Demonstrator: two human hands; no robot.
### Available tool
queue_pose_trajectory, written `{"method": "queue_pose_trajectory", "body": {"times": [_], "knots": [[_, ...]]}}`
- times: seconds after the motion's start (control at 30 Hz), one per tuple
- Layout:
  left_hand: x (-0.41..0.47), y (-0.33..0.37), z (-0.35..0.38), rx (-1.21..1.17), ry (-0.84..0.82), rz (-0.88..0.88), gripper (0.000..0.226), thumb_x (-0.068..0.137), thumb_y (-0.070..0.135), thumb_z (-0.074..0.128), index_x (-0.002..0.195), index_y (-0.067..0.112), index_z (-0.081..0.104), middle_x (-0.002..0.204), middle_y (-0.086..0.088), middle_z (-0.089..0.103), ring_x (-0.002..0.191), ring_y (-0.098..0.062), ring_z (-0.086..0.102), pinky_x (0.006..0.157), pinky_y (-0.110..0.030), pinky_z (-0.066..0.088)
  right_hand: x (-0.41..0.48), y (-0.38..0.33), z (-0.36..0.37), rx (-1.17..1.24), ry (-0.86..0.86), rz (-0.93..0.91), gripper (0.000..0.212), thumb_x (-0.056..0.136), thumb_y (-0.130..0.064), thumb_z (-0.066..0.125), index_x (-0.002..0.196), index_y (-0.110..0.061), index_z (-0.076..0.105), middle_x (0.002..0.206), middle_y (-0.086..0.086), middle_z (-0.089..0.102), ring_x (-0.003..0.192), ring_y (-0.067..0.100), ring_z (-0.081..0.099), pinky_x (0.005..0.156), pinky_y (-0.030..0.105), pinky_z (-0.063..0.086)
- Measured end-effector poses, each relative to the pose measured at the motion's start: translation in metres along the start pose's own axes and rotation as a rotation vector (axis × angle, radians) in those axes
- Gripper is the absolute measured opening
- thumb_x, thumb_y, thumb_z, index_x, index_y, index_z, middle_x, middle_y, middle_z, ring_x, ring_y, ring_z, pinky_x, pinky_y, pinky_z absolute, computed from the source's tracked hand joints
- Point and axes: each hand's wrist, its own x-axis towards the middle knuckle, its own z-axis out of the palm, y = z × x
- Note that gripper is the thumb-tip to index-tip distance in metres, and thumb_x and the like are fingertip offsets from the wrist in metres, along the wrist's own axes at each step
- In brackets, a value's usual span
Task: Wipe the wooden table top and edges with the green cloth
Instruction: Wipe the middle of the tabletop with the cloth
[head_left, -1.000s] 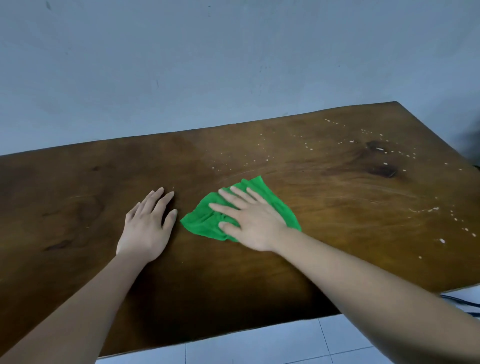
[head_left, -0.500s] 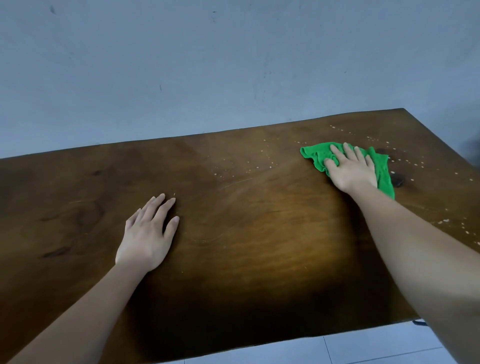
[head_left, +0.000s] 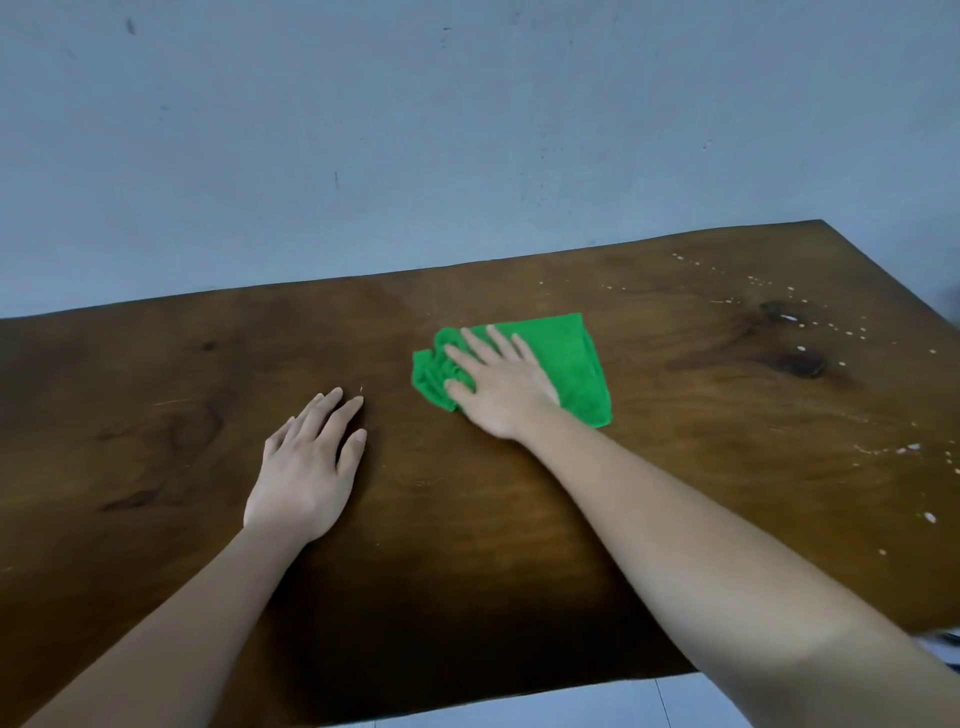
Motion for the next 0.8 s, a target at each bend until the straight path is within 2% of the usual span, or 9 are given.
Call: {"method": "queue_pose_trajectory", "body": {"times": [0.13,0.23,0.37,0.47,0.57,0.7,0.8], "knots": [[0.002,-0.005,0.004,-0.013,0.017,0.008,0.073,0.111,0.07,0.005,0.173,0.04,0.027,0.183,0.014,0.018,0.17,-0.008,0.006,0.138,-0.047,0.011,-0.044,-0.038,0.015,-0.034,-0.064,-0.238,0.071,0.109,-0.072,0.009,0.174,-0.046,0.008,0.182,-0.011,-0.01,0.169,0.023,-0.015,0.136,0.055,-0.01],[0.002,-0.005,0.004,-0.013,0.01,0.01,0.077,0.108,0.074,0.001,0.174,0.041,0.026,0.183,0.014,0.017,0.17,-0.008,0.005,0.138,-0.048,0.011,-0.076,-0.044,0.021,-0.059,-0.103,-0.396,0.069,0.11,-0.072,0.015,0.174,-0.047,0.009,0.183,-0.013,-0.009,0.169,0.019,-0.017,0.135,0.05,-0.014],[0.002,-0.003,0.002,0.003,0.008,0.002,0.077,0.107,0.076,0.004,0.174,0.042,0.024,0.184,0.014,0.016,0.17,-0.009,0.005,0.138,-0.048,0.011,-0.077,-0.022,0.014,-0.028,-0.114,-0.469,0.064,0.112,-0.069,0.025,0.173,-0.051,0.014,0.183,-0.015,-0.007,0.169,0.011,-0.013,0.136,0.044,-0.013],[0.002,-0.002,0.001,0.032,-0.002,-0.003,0.071,0.111,0.072,0.013,0.174,0.042,0.022,0.184,0.014,0.014,0.17,-0.009,0.003,0.138,-0.045,0.009,-0.049,0.017,0.001,-0.011,-0.078,-0.347,0.064,0.111,-0.071,0.021,0.171,-0.054,0.012,0.182,-0.014,-0.007,0.168,0.013,-0.009,0.136,0.047,-0.008],[0.004,-0.001,0.001,0.037,-0.011,-0.009,0.071,0.11,0.071,0.016,0.174,0.043,0.021,0.184,0.014,0.012,0.171,-0.009,0.003,0.138,-0.044,0.008,-0.017,0.081,-0.013,-0.006,-0.001,-0.122,0.066,0.109,-0.075,0.016,0.171,-0.055,0.012,0.183,-0.012,-0.005,0.17,0.017,-0.003,0.138,0.05,0.0],[0.005,-0.002,0.004,0.043,-0.01,-0.018,0.071,0.11,0.072,0.016,0.175,0.042,0.02,0.184,0.015,0.011,0.171,-0.009,0.001,0.139,-0.045,0.006,0.009,0.169,-0.031,0.005,0.066,0.178,0.071,0.107,-0.074,0.016,0.173,-0.049,0.017,0.184,-0.006,0.004,0.171,0.021,0.005,0.137,0.05,0.004],[0.006,-0.002,0.004,0.04,-0.004,-0.012,0.075,0.108,0.076,0.01,0.174,0.042,0.02,0.184,0.015,0.01,0.171,-0.009,0.001,0.138,-0.045,0.006,0.024,0.208,-0.038,0.067,0.113,0.431,0.079,0.101,-0.074,0.016,0.174,-0.046,0.02,0.186,-0.004,0.007,0.171,0.022,0.005,0.137,0.051,0.004]]}}
